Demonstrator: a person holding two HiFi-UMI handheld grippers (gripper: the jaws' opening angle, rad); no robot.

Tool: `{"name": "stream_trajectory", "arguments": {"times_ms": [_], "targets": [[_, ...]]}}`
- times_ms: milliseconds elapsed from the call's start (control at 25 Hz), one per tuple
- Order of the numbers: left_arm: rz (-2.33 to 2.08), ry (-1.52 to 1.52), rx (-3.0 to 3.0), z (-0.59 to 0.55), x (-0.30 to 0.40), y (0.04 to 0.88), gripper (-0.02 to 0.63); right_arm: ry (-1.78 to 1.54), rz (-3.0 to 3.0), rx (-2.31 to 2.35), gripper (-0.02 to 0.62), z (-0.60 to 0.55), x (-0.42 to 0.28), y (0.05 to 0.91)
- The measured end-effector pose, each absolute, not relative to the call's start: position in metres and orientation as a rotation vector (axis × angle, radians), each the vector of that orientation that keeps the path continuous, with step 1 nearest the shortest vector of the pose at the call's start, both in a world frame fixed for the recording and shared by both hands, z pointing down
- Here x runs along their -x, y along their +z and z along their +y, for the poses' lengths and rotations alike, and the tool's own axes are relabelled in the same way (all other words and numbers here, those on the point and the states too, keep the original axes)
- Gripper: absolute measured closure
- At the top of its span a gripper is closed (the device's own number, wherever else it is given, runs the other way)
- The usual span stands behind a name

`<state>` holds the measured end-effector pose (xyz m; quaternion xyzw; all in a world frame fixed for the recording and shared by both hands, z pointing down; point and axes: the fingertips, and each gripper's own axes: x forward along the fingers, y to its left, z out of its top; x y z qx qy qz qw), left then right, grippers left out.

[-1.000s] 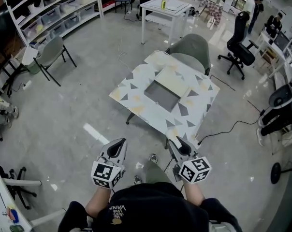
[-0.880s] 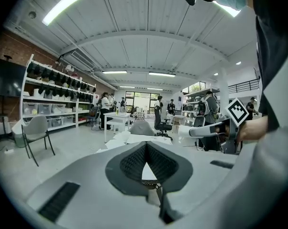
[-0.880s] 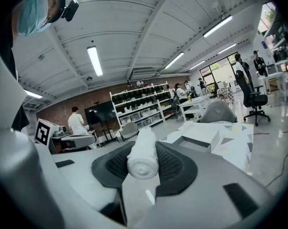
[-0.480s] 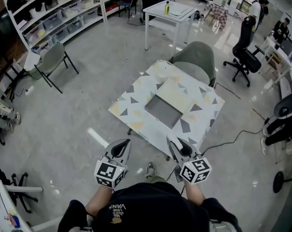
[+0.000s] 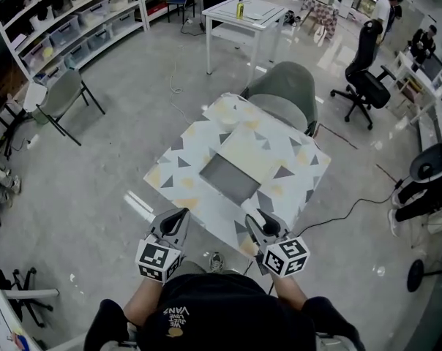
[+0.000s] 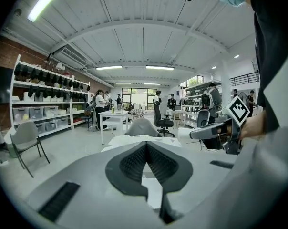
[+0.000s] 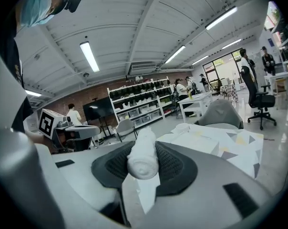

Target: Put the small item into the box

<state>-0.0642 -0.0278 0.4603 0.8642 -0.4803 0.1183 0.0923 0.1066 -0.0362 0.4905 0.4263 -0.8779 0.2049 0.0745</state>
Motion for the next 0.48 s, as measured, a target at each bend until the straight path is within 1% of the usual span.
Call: {"name": "stream_trajectory", "arguments": {"times_ms": [480], "targets": [[-1.345,0.359,-2.571,-0.085,0.041,0.477,0.6,0.687,-2.567,-1.32,0.469,-0.087,-0.12,0.521]]}}
